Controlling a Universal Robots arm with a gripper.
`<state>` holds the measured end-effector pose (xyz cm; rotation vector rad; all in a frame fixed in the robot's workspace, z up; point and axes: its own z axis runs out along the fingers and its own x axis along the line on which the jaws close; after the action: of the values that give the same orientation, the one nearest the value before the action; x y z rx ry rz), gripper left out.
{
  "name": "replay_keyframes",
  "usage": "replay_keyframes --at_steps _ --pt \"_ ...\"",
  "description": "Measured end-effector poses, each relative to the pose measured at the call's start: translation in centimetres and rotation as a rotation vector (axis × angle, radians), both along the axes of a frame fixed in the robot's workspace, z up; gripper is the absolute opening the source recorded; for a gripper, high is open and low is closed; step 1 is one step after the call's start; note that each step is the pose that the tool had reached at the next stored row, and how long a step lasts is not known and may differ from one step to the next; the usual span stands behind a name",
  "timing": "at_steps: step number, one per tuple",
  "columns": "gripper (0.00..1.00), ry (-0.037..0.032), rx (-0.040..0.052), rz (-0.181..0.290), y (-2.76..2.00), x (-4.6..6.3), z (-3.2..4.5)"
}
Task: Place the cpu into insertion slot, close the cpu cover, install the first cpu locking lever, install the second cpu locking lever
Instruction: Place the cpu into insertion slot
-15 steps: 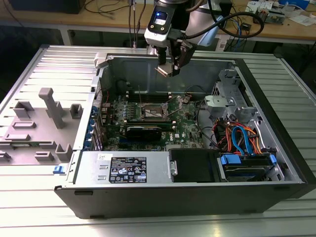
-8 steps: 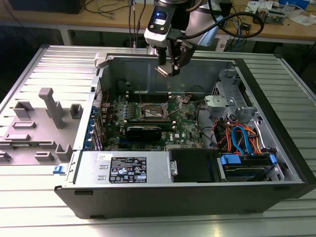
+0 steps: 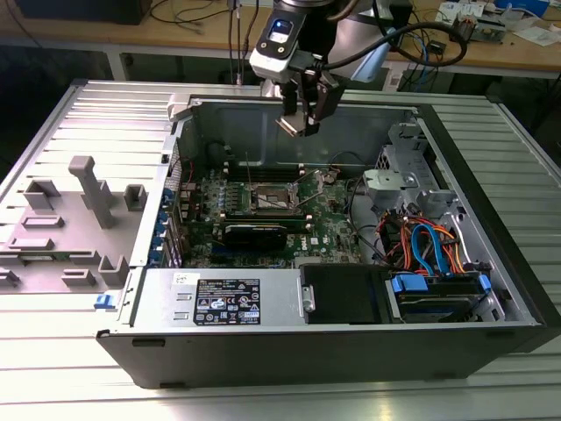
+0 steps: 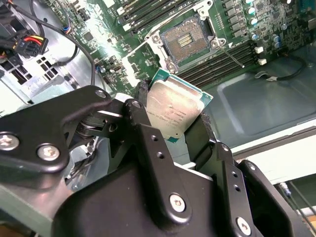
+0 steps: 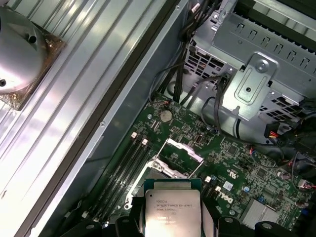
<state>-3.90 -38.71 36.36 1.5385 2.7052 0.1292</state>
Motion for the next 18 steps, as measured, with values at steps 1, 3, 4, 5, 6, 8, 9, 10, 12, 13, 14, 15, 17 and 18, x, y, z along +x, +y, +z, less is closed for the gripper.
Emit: replay_keyframes --at_steps 1,3,4,5,6,8,9,10,12,13,14,15,17,18 --pt "0.54 0.0 0.0001 -0.012 0.0 0.0 0.0" --pt "0.54 0.0001 0.0 -0.04 0.0 0.0 -0.01" --pt "0.54 0.0001 0.0 -0.047 0.0 0.0 -0.01" --pt "0.54 0.0001 0.0001 -0.055 0.0 0.0 -0.01" --pt "0.54 0.0001 0.0 -0.066 0.0 0.0 -0.01" --pt "0.54 0.0 0.0 -0.077 0.0 0.0 -0.01" --pt "0.54 0.0 0.0 -0.086 0.0 0.0 -0.01" --pt "0.54 0.0001 0.0 -0.093 0.0 0.0 -0.01" --pt "0.54 0.0 0.0001 -0.111 0.0 0.0 -0.02" --pt "0.54 0.0001 0.0001 -0.115 0.0 0.0 -0.02" --pt "0.54 0.0001 0.0 -0.119 0.0 0.0 -0.02" --pt "0.54 0.0001 0.0 -0.125 0.0 0.0 -0.02" --pt "0.54 0.0001 0.0 -0.137 0.0 0.0 -0.02" --pt "0.54 0.0001 0.0 -0.142 0.0 0.0 -0.02"
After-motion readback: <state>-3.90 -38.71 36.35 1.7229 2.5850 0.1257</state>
